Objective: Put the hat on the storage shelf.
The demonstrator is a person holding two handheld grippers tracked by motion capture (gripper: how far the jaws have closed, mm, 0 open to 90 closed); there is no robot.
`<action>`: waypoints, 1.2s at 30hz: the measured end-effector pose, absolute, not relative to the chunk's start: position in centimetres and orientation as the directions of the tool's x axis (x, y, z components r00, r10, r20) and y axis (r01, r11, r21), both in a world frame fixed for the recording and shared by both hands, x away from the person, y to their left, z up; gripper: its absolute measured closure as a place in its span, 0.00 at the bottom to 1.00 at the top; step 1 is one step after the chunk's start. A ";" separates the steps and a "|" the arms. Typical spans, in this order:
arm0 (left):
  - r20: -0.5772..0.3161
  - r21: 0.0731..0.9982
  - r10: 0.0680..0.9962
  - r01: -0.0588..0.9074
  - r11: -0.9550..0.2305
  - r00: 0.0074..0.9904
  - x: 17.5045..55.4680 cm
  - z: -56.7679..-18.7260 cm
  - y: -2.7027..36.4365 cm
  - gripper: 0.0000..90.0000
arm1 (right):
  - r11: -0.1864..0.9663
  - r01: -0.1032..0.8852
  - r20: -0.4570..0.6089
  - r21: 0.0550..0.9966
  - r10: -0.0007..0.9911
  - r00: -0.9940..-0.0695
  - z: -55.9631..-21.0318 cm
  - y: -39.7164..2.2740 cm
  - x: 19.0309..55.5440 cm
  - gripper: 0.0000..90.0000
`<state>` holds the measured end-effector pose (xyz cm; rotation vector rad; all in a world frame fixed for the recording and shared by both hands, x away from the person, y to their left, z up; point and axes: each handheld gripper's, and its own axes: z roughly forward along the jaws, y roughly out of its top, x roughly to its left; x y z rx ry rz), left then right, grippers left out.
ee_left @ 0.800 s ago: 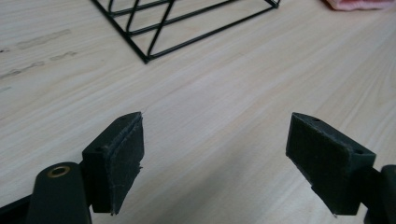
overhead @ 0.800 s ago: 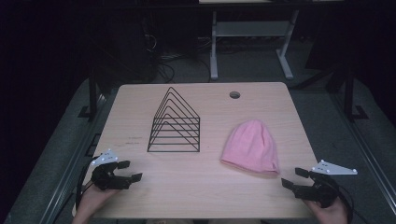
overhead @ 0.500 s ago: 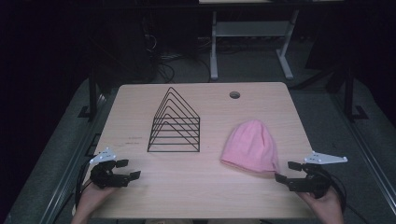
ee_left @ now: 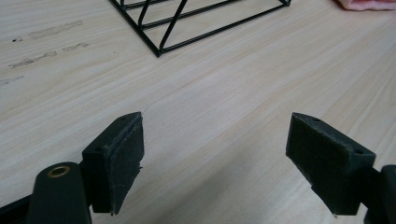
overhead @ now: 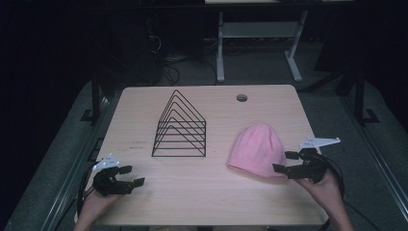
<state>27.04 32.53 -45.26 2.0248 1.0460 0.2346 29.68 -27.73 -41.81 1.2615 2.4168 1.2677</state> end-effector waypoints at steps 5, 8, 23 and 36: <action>-0.191 0.750 0.754 0.589 -0.301 0.629 26.7 -45.1 32.7 0.21 | 0.311 0.608 0.236 0.730 0.721 -0.652 -41.0 -27.5 30.8 0.21; -0.190 0.756 0.755 0.584 -0.294 0.627 26.6 -44.9 32.9 0.21 | 0.317 0.606 0.233 0.729 0.718 -0.656 -40.2 -27.5 31.7 0.22; -0.167 0.763 0.751 0.566 -0.312 0.639 26.1 -44.6 32.0 0.21 | 0.306 0.632 0.261 0.712 0.719 -0.643 -40.0 -27.9 35.1 0.25; -0.181 0.771 0.741 0.561 -0.300 0.646 27.1 -44.7 31.4 0.21 | 0.355 0.669 0.271 0.653 0.715 -0.644 -40.1 -26.4 39.4 0.27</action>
